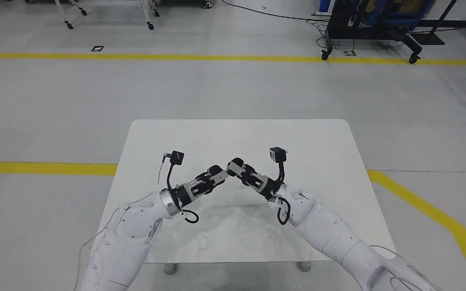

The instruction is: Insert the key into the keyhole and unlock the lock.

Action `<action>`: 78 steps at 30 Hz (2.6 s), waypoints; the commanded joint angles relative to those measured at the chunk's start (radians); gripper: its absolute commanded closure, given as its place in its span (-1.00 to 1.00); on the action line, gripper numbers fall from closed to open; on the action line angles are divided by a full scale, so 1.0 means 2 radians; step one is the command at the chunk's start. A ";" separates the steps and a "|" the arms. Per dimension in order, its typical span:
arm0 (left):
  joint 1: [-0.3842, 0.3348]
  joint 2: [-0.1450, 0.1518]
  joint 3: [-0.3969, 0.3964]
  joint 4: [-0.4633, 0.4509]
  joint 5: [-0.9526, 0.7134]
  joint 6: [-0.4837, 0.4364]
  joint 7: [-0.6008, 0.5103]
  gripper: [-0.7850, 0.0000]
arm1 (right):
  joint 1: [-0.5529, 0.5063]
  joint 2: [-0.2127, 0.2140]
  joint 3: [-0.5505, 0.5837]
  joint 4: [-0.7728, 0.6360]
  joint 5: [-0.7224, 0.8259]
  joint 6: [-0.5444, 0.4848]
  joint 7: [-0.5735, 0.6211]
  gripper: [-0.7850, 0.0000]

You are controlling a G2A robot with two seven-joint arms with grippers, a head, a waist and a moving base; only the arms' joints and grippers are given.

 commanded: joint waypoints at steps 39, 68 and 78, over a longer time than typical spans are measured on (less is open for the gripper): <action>0.002 0.003 0.004 -0.005 0.003 0.024 0.044 0.17 | -0.019 -0.022 0.059 0.008 0.049 0.000 0.114 1.00; -0.004 0.005 0.010 -0.003 0.036 0.028 0.056 1.00 | -0.017 -0.040 0.081 0.023 0.083 0.000 0.198 1.00; 0.003 0.006 0.011 -0.009 0.052 0.018 0.072 1.00 | -0.027 -0.043 0.099 0.019 0.093 0.000 0.207 -1.00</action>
